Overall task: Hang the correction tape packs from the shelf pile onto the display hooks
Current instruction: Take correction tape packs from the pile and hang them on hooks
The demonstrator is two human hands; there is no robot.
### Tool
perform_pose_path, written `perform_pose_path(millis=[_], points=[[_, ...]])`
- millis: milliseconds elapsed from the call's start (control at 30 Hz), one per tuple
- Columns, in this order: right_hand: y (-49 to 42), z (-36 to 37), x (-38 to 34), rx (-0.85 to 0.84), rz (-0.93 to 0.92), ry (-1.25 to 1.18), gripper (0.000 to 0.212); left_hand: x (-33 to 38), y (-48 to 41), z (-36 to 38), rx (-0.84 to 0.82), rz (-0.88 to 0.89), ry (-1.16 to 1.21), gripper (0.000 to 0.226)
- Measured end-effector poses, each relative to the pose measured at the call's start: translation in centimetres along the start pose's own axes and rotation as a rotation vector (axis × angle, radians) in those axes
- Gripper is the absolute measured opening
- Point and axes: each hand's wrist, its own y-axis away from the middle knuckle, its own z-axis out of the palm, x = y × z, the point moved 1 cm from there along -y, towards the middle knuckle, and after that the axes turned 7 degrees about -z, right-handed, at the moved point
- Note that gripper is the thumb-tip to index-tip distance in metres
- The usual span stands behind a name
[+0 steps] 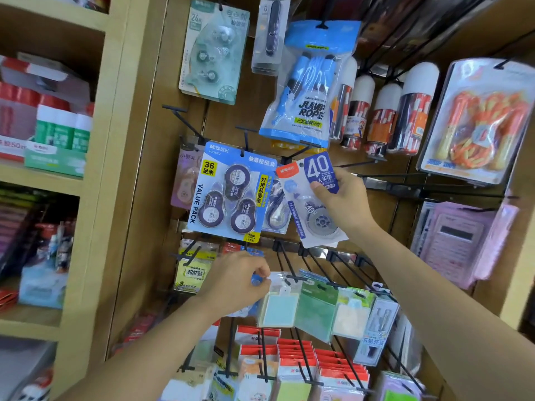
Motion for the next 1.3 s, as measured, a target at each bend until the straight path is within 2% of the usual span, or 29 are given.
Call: perform_pose_path(millis=[133, 300, 433, 567, 633, 700, 767, 833, 900, 1000, 1167, 1300], points=[[-0.9, -0.4, -0.3, -0.046, -0.019, 0.142, 0.02, -0.1, 0.1, 0.0, -0.023, -0.017, 0.001, 0.02], [-1.6, 0.6, 0.2, -0.111, 0.046, 0.152, 0.023, 0.1, 0.2, -0.1, -0.027, -0.029, -0.007, 0.024], [-1.8, 2.2, 1.5, -0.102, 0.15, 0.1, 0.018, 0.0, 0.2, -0.2, -0.03, -0.025, -0.01, 0.026], [-1.3, 3.3, 2.4, -0.042, 0.192, 0.125, 0.026, -0.1, 0.2, 0.0, -0.034, -0.026, -0.011, 0.026], [0.0, 3.2, 2.1, 0.035, 0.1, 0.185, 0.037, -0.1, 0.1, 0.1, -0.041, -0.03, -0.022, 0.028], [1.6, 2.9, 1.8, 0.119, -0.138, 0.33, 0.043, -0.1, 0.1, 0.2, -0.042, -0.036, -0.029, 0.027], [2.8, 3.1, 2.0, 0.044, -0.399, 0.536, 0.041, -0.1, 0.2, 0.3, -0.037, -0.045, -0.032, 0.022], [3.2, 3.7, 2.8, -0.141, -0.533, 0.755, 0.045, 0.0, 0.2, 0.1, -0.037, -0.05, -0.035, 0.015], [3.1, 4.2, 3.6, -0.303, -0.504, 0.887, 0.056, 0.0, 0.3, 0.1, -0.032, -0.047, -0.035, 0.014], [2.2, 4.6, 4.5, -0.423, -0.436, 0.992, 0.063, 0.0, 0.2, 0.0, -0.042, -0.046, -0.047, 0.019], [0.8, 4.5, 5.5, -0.525, -0.425, 1.054, 0.065, 0.0, 0.2, 0.1, -0.032, -0.041, -0.048, 0.015], [0.7, 4.4, 5.1, -0.461, -0.495, 1.025, 0.067, 0.3, 0.3, 0.0, -0.016, -0.043, -0.038, 0.009]])
